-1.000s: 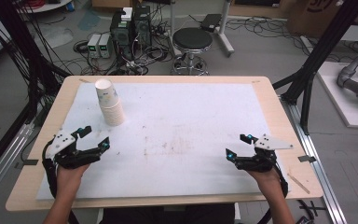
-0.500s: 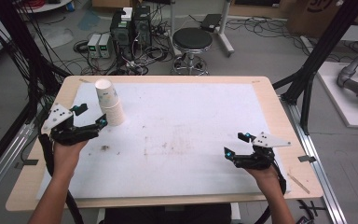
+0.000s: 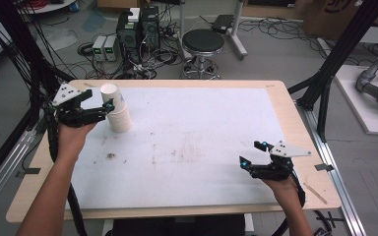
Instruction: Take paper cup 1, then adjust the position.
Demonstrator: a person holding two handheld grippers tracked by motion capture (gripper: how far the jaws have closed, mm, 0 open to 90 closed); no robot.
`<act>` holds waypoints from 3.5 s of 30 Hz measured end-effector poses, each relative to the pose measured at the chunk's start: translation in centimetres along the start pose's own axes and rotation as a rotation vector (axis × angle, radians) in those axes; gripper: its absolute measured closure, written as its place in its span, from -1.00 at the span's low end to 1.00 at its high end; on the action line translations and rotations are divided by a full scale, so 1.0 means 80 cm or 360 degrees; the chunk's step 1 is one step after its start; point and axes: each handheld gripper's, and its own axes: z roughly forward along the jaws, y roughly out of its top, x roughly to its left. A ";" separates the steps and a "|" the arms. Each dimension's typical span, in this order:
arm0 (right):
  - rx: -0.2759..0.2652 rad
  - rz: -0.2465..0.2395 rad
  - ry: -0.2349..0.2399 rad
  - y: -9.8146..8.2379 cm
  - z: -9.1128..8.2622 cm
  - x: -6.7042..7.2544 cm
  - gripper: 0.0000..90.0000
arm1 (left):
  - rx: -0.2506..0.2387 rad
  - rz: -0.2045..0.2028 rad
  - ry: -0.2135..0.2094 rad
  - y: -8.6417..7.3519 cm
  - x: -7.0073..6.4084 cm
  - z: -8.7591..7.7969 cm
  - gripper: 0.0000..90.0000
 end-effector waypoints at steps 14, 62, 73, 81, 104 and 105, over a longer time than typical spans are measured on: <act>-0.0005 -0.0006 0.0005 0.000 -0.001 -0.001 -0.62 | 0.0160 -0.0023 0.0046 0.008 0.020 0.054 -0.64; -0.0012 0.0001 0.0019 0.002 -0.002 0.003 -0.62 | -0.0231 0.0029 -0.0145 0.097 0.010 -0.009 -0.20; -0.0007 -0.0001 0.0044 0.003 0.001 0.007 -0.62 | -0.0281 0.0013 -0.0418 0.071 -0.031 -0.037 -0.20; 0.0032 -0.0001 0.0098 0.005 0.010 0.010 -0.62 | -0.0223 0.0057 -0.0547 0.017 -0.071 -0.041 -0.19; 0.0077 -0.0081 0.0315 0.047 0.052 0.029 -0.62 | -0.0079 0.0037 -0.0768 -0.052 -0.125 -0.014 -0.20; 0.0081 -0.0082 0.0331 0.048 0.056 0.030 -0.62 | -0.0073 0.0031 -0.0790 -0.053 -0.128 -0.011 -0.20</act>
